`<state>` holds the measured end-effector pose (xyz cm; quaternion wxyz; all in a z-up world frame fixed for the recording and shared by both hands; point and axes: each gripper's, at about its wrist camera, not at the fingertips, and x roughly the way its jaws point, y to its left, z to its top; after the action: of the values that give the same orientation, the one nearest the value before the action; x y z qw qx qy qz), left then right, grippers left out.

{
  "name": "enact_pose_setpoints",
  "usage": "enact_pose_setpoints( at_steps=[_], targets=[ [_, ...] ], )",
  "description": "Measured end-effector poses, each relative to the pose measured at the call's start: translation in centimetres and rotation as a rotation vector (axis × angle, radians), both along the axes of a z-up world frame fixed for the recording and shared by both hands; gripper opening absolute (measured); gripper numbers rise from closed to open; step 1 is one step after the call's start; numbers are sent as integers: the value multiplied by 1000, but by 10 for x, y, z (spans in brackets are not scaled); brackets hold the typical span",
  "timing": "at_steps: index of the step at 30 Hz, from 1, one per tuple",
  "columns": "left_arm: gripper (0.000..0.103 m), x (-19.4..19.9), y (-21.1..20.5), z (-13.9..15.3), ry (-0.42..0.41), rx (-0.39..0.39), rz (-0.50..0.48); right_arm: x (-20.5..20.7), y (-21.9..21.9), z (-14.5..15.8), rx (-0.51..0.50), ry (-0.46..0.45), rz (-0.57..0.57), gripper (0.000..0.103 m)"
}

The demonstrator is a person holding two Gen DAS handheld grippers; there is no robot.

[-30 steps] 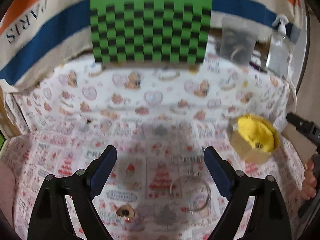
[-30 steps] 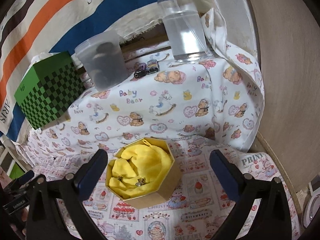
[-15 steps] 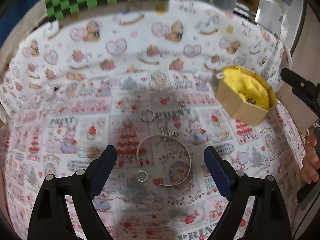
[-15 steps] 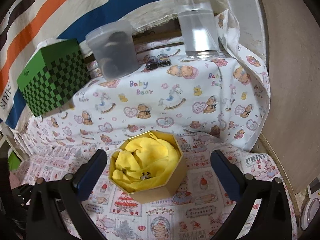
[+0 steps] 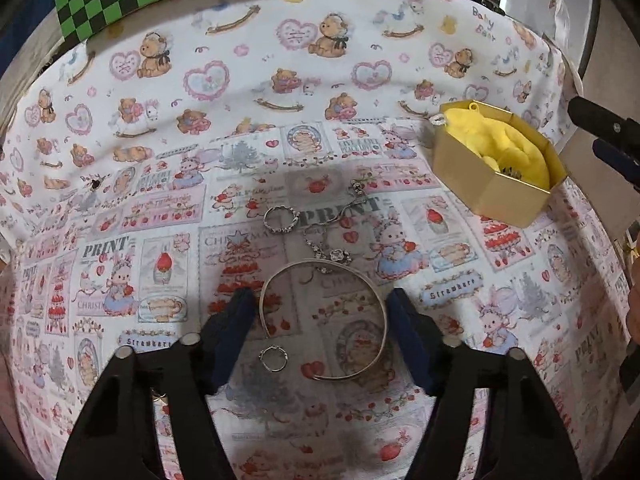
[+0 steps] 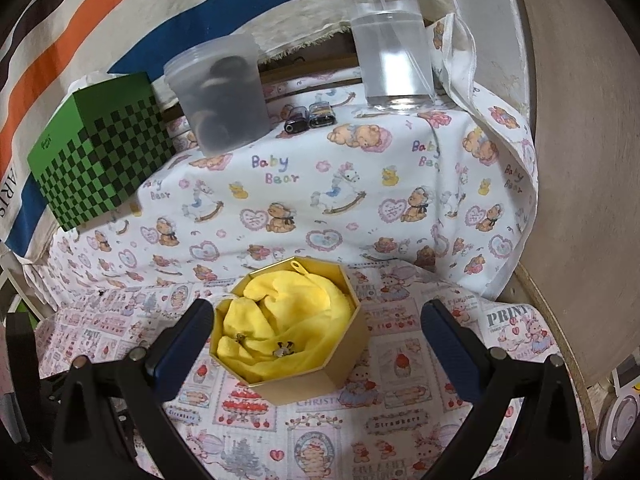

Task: Organize jewelry
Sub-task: 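Lower the left gripper onto the silver open bangle and close it, then lift the bangle with the left gripper while the right gripper grasps the silver keyring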

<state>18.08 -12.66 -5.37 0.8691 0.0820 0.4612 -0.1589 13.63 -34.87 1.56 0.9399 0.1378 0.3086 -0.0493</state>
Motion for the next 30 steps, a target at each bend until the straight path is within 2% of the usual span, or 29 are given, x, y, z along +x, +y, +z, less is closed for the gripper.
enact_pose_setpoints(
  at_steps=[8,18,25,30],
  targets=[
    [63,4,16,10,21,-78,31,0,0,0,-9,4,-5,103],
    [63,0,66,64,-162,-139,183,-4,5,4,-3,-20,8,103],
    [63,6,112,76,-196,-208,295,-1,46,22,-63,-60,89,103],
    [63,13,143,75,-194,-271,366,20,96,26,-89,-10,218,103]
  ],
)
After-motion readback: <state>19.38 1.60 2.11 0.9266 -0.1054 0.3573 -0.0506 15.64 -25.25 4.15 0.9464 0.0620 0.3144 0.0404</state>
